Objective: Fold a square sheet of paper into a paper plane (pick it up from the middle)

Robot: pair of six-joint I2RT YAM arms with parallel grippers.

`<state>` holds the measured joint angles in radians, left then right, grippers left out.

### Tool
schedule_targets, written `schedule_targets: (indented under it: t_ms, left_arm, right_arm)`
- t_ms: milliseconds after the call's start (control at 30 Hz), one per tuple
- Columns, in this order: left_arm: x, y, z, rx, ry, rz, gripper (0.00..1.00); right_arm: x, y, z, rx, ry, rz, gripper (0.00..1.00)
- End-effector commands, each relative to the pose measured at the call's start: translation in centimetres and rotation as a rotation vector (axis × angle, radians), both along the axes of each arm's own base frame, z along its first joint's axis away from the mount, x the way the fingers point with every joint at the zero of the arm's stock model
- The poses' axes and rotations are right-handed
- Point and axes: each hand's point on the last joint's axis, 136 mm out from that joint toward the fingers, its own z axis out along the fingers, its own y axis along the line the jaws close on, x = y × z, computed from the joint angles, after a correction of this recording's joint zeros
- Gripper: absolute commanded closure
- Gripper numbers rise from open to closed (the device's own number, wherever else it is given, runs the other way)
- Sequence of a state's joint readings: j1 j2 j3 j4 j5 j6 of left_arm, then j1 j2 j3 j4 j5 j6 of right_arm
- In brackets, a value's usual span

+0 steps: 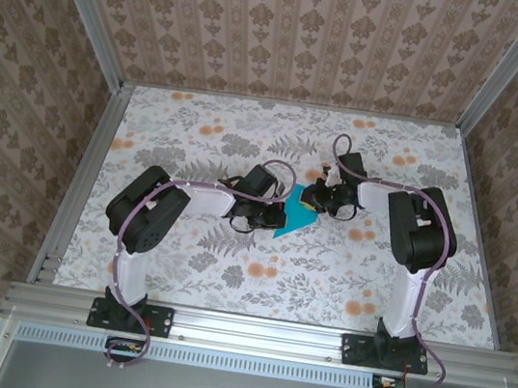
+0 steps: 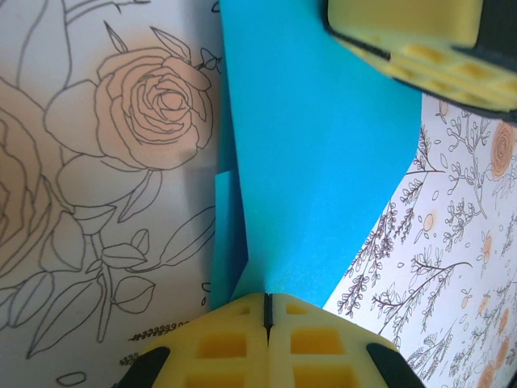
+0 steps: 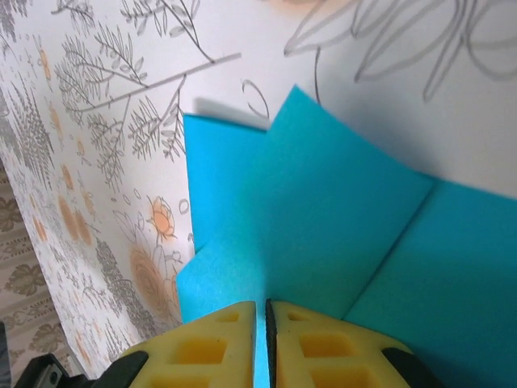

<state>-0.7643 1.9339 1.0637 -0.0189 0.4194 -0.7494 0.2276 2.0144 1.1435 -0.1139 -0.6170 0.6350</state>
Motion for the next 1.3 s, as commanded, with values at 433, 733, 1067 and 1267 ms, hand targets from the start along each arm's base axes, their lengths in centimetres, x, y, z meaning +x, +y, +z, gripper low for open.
schedule_targets:
  t_ms: [433, 733, 1067, 1267]
  left_arm:
    - [-0.5, 0.8, 1.2, 0.065, 0.022, -0.011, 0.86]
    - [2.5, 0.9, 7.0, -0.056, -0.125, 0.077, 0.63]
    - [3.6, 3.8, 6.5, -0.076, -0.123, 0.164, 0.55]
    - [3.6, 5.1, 6.0, -0.067, -0.110, 0.198, 0.50]
  right_arm:
    - [3.7, -4.6, 5.2, -0.066, -0.130, -0.150, 0.68]
    - [-2.1, -1.8, 6.3, 0.071, -0.077, -0.102, 0.53]
    - [-3.0, 1.4, 4.5, 0.056, -0.040, -0.064, 0.49]
    - [-3.1, 2.5, 3.6, 0.049, -0.020, -0.047, 0.49]
